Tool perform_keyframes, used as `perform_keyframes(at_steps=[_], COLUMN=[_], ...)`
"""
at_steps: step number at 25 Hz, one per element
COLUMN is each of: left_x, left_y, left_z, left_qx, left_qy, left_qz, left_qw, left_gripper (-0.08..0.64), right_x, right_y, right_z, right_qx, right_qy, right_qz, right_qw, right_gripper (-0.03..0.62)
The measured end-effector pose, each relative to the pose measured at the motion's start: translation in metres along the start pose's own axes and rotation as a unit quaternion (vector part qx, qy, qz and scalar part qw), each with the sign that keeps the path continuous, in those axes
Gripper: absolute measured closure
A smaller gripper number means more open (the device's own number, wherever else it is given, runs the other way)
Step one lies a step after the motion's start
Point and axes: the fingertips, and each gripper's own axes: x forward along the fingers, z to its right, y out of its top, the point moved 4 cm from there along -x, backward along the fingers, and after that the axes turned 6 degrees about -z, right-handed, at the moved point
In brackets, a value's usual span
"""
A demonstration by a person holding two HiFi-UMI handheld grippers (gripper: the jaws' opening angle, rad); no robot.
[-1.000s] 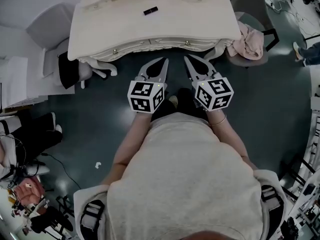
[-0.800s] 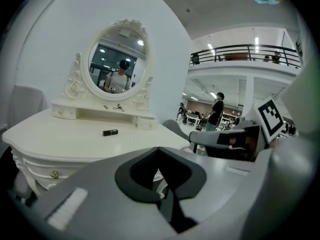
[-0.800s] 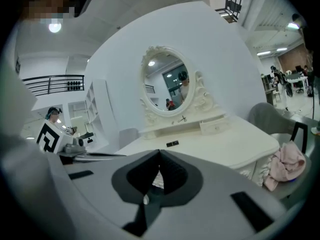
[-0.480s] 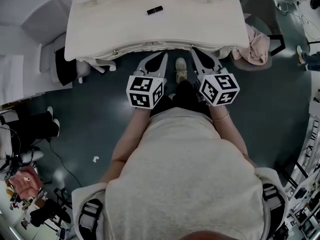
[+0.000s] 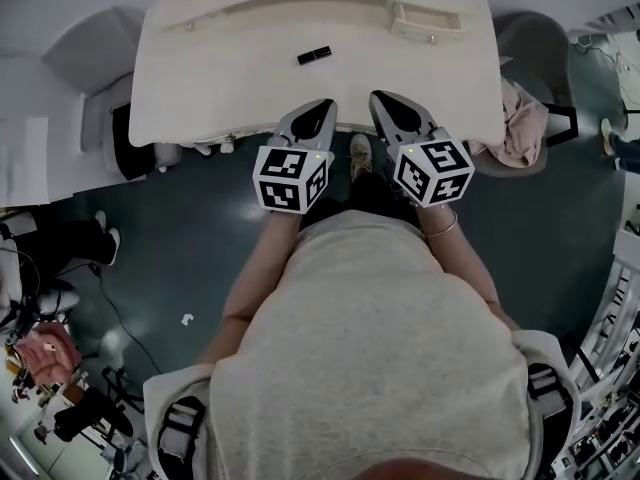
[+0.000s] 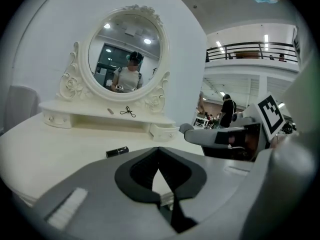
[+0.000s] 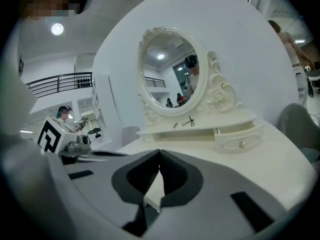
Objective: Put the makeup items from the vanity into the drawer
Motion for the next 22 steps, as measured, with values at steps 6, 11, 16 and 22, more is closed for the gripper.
perform_keyframes(at_steps=[6, 11, 16, 22], left_x=[0.045, 0.079, 0.1, 0.099], left_y=[0.042, 0.068, 0.077, 0.086], left_z=[-0.018, -0.026, -0.033, -0.047], left_qx=[-0.003, -0.005, -0.016, -0.038], left_qy=[0.02, 0.037, 0.047, 0.057], left_qz=[0.01, 0.014, 0.017, 0.041], left_qw=[0.9997, 0.9992, 0.9986, 0.9968], left_gripper=[0.551, 0.551, 0.551, 0.551], right_x=[0.031, 0.05, 0.062, 0.072], right_y=[0.037, 0.063, 0.069, 0.067], right_z=[0.043, 0.075, 0.094, 0.105], right_qx=[-0.01, -0.014, -0.015, -0.007], right_qy=[0.019, 0.032, 0.046, 0.051], right_qz=[-0.001, 0.001, -0.009, -0.021], right_qw=[1.0, 0.999, 0.999, 0.998], right_gripper=[0.584, 0.584, 0.584, 0.584])
